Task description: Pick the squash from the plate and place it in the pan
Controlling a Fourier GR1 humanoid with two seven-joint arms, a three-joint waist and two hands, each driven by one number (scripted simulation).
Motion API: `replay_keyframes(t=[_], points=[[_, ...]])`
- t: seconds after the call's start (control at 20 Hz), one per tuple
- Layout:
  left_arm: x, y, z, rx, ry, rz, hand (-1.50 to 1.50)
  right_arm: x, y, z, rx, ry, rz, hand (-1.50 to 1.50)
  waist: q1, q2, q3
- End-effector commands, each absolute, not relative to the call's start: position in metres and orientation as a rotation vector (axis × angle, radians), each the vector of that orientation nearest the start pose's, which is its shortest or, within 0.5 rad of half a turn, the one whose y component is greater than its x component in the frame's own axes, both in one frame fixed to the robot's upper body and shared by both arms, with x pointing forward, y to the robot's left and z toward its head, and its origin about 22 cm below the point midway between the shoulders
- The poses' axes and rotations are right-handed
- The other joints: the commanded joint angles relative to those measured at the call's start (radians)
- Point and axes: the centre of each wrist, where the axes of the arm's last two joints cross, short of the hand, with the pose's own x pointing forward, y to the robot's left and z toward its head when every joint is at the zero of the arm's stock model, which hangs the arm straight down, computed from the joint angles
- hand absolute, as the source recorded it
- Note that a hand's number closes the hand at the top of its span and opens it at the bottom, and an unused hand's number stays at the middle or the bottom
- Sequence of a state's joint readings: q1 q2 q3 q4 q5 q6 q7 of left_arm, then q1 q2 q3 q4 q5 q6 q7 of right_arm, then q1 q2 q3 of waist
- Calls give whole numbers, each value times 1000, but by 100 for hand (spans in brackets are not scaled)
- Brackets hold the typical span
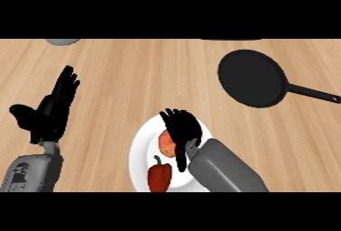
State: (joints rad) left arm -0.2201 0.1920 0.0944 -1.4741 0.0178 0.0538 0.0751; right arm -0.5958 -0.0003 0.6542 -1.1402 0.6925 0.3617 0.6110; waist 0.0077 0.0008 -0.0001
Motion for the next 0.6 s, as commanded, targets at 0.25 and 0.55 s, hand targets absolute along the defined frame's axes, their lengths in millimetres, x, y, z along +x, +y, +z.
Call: replay_keyframes(t=[0.25,0.55], points=[[294,288,56,195,-1608,-42,0,285,-25,9,-408,-1076,1660,150,-1,0,0],[295,268,60,198,-1612,-46,0,283,-15,4,-423,-1066,1648,150,6,0,0]])
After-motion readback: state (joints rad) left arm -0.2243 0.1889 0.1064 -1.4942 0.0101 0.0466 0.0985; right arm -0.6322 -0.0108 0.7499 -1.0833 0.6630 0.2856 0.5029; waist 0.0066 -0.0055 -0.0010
